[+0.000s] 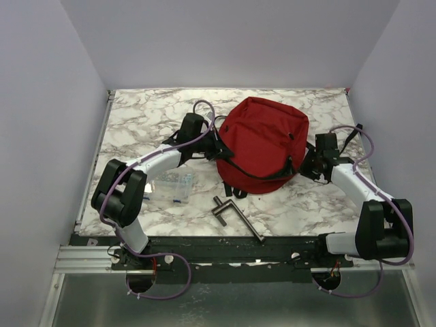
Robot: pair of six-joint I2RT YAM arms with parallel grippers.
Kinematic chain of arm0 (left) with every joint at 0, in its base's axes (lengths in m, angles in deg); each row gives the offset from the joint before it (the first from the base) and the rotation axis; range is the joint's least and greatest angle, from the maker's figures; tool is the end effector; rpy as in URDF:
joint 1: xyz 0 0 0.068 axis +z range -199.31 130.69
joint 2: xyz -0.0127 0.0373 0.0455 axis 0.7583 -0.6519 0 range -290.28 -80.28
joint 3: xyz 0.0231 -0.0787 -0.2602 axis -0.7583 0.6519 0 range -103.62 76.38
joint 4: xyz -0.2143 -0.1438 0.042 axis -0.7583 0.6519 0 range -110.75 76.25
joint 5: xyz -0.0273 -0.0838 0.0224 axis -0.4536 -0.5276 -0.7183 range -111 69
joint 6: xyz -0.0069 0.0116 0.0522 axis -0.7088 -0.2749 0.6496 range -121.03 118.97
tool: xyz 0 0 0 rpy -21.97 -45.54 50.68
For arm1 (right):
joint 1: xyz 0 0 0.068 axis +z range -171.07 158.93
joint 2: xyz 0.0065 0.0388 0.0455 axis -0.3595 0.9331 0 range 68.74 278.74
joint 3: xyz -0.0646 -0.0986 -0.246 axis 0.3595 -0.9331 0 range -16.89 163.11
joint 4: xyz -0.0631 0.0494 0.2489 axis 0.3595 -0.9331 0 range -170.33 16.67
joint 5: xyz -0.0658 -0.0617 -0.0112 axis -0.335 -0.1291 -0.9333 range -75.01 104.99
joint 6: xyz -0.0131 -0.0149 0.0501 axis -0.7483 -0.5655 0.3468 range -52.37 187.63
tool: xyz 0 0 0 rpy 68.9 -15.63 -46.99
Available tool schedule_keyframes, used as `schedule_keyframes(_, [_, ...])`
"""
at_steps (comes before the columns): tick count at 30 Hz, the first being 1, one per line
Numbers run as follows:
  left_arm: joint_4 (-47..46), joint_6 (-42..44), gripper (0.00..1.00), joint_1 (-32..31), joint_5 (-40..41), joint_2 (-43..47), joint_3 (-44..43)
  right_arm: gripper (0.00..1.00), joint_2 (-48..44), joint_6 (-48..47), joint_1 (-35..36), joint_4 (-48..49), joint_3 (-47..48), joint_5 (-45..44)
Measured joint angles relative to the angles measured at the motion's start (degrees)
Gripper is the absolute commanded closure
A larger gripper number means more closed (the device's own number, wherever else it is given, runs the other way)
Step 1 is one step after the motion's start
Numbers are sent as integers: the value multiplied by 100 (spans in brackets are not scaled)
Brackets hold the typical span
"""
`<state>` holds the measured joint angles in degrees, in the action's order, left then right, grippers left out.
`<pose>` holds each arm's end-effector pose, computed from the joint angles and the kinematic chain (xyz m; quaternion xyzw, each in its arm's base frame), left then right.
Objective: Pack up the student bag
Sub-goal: Zip the student bag at the center of the board.
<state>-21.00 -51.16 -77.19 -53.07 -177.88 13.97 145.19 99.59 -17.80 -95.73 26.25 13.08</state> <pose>0.3228 -0.1922 0.2233 -0.0392 0.8609 -0.4700 0.1911 0.2573 0.0135 0.1951 0.2415 0.9244 0.0740 0.2858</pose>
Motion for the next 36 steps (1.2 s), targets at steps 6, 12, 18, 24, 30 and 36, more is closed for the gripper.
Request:
schedule_keyframes(6, [-92, 22, 100, 39, 79, 33, 199, 69, -94, 120, -42, 87, 195, 820])
schedule_keyframes(12, [-92, 33, 100, 103, 109, 37, 269, 67, 2, 225, -76, 90, 752, 1344])
schedule_keyframes(18, [-92, 59, 100, 133, 107, 37, 269, 70, 238, 750, -203, 304, 769, 1792])
schedule_keyframes(24, [-92, 85, 100, 157, 107, 37, 269, 69, 708, 1311, -431, 459, 551, 2009])
schedule_keyframes(30, [-92, 107, 100, 157, 107, 37, 269, 67, 721, 1714, -662, 837, 120, 2258])
schedule_keyframes(36, [-92, 125, 100, 157, 107, 37, 269, 58, 691, 1419, -868, 951, -20, 2422])
